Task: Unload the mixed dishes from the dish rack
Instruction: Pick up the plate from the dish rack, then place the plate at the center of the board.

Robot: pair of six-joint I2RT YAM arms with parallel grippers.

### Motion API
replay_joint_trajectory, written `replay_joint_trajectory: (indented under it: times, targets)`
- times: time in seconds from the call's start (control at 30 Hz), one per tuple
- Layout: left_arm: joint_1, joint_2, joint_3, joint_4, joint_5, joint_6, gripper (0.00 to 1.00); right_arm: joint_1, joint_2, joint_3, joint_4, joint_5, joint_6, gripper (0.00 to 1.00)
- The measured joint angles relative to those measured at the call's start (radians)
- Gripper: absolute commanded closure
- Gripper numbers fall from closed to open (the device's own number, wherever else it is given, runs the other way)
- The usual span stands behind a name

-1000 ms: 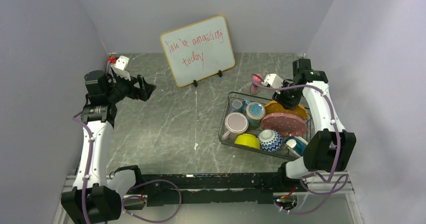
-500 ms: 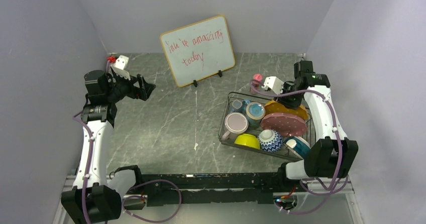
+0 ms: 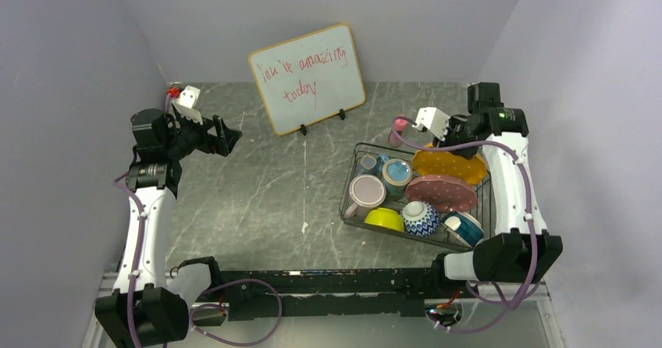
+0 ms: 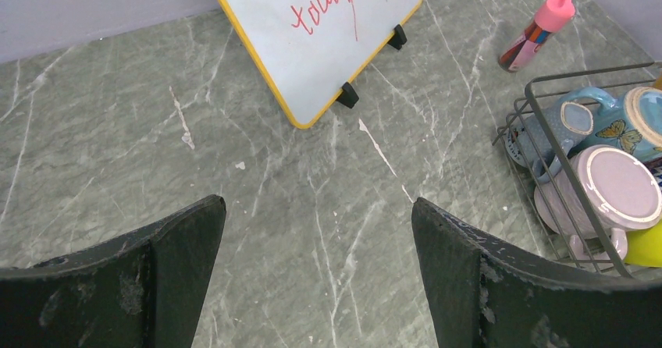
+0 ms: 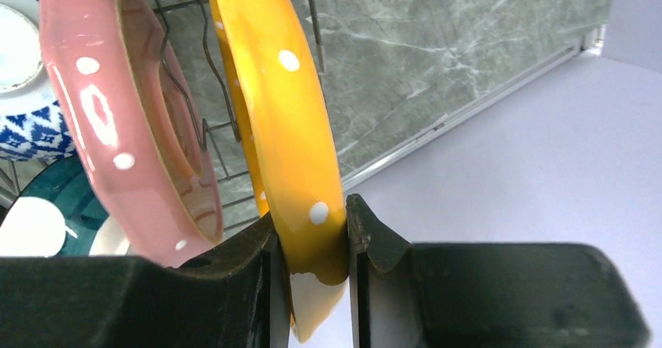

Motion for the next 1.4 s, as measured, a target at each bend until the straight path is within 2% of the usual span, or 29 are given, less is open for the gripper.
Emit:
replay_joint_trajectory:
  times: [0.37,0.57,0.77,0.97,1.07,1.2,1.4]
  targets:
    - [0.0,0.026,0.0,0.004,0.0,-0.004,0.05,0.002,-0.159,0.087,0.05,-0.009,0.008,1.0]
    - [0.0,0.033,0.0,0.01,0.005,-0.011,0.05,0.003,-0.172,0.15,0.107,-0.059,0.106,1.0]
    - [0.0,0.073,0.026,0.003,0.066,-0.027,0.05,0.021,-0.168,0.201,0.219,-0.17,0.333,1.0]
    - [-0.021,0.14,0.164,-0.049,0.171,-0.04,0.05,0.089,-0.148,0.2,0.365,-0.306,0.671,1.0]
    - [-0.052,0.149,0.216,-0.069,0.211,-0.058,0.05,0.151,-0.145,0.169,0.45,-0.359,0.811,1.0]
    - [-0.109,0.149,0.241,-0.082,0.248,-0.084,0.12,0.241,-0.142,0.103,0.549,-0.416,0.977,1.0]
    - [-0.208,0.149,0.243,-0.087,0.262,-0.115,0.12,0.292,-0.101,0.037,0.64,-0.497,1.144,1.0]
